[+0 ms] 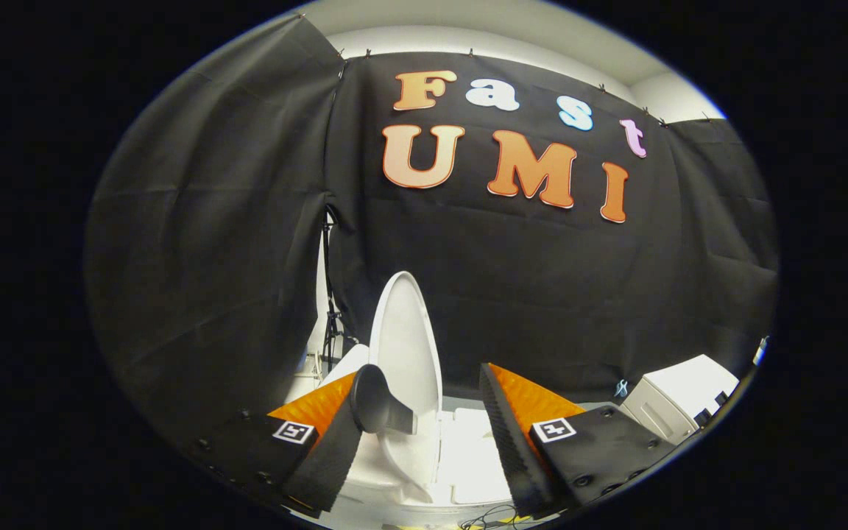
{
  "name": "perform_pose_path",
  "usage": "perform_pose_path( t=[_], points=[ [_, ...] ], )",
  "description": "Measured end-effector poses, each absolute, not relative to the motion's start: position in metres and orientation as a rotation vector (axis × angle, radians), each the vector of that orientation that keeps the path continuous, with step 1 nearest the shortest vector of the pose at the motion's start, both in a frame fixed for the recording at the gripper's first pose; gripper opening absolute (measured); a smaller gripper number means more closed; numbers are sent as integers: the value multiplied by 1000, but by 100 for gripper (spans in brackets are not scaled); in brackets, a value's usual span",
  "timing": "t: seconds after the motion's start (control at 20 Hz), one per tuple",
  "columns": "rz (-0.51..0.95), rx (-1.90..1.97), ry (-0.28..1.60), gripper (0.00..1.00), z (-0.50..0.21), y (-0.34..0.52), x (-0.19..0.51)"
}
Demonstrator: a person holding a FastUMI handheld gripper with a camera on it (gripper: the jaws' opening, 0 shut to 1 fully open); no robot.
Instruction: Open the toilet lid.
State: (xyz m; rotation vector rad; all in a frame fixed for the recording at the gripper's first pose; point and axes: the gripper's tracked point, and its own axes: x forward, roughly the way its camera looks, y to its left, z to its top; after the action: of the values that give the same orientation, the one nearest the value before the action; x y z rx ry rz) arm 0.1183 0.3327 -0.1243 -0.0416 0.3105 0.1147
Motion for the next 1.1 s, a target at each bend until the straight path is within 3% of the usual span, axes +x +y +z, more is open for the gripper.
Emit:
perform_pose_path(
  t=[0.35, 1.1],
  points=[
    [156, 65, 255, 98, -77, 317, 99],
    [43, 124, 145, 98, 12, 200, 59]
  ],
)
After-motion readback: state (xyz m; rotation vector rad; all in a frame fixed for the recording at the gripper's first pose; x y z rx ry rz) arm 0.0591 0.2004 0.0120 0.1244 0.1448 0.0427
